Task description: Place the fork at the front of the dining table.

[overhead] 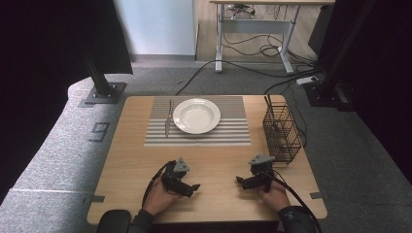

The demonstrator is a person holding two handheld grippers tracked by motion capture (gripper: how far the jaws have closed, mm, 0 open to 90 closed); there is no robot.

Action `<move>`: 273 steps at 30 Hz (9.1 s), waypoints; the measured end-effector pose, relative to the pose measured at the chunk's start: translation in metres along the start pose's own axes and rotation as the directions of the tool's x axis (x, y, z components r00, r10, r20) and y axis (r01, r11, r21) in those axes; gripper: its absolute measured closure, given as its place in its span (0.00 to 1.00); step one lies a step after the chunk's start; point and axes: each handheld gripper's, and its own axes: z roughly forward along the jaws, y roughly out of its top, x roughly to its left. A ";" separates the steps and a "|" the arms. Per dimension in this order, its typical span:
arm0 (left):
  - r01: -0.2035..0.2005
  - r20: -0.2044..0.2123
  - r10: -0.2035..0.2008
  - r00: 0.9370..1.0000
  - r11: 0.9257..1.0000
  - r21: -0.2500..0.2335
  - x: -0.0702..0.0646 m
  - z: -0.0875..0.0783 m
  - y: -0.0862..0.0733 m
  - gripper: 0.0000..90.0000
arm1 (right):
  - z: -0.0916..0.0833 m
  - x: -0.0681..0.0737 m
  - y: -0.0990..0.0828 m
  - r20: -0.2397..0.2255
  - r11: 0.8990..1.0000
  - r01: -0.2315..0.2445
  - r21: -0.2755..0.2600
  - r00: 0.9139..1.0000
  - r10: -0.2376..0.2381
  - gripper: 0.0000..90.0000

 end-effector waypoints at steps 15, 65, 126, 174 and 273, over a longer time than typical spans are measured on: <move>-0.040 0.048 0.042 0.998 0.998 -0.041 0.006 -0.006 0.050 0.08 | 0.000 0.000 0.000 0.000 1.000 0.000 -0.001 1.000 0.000 0.00; -0.245 0.124 0.257 0.959 0.964 -0.100 -0.018 0.030 0.241 0.16 | -0.001 0.000 -0.001 -0.007 1.000 0.009 -0.005 1.000 -0.009 0.00; -0.247 0.252 0.269 0.930 0.962 -0.116 -0.044 0.098 0.297 0.86 | -0.001 0.000 -0.001 -0.006 1.000 0.015 0.000 1.000 -0.015 0.00; -0.204 0.113 0.227 0.967 0.962 -0.184 0.006 -0.025 0.281 0.87 | -0.001 0.001 -0.001 -0.021 1.000 0.024 0.002 0.999 -0.024 0.00; -0.181 -0.005 0.186 0.983 0.953 -0.244 0.018 -0.049 0.137 0.13 | -0.036 -0.005 0.120 -0.167 0.959 0.235 -0.159 0.951 -0.261 0.94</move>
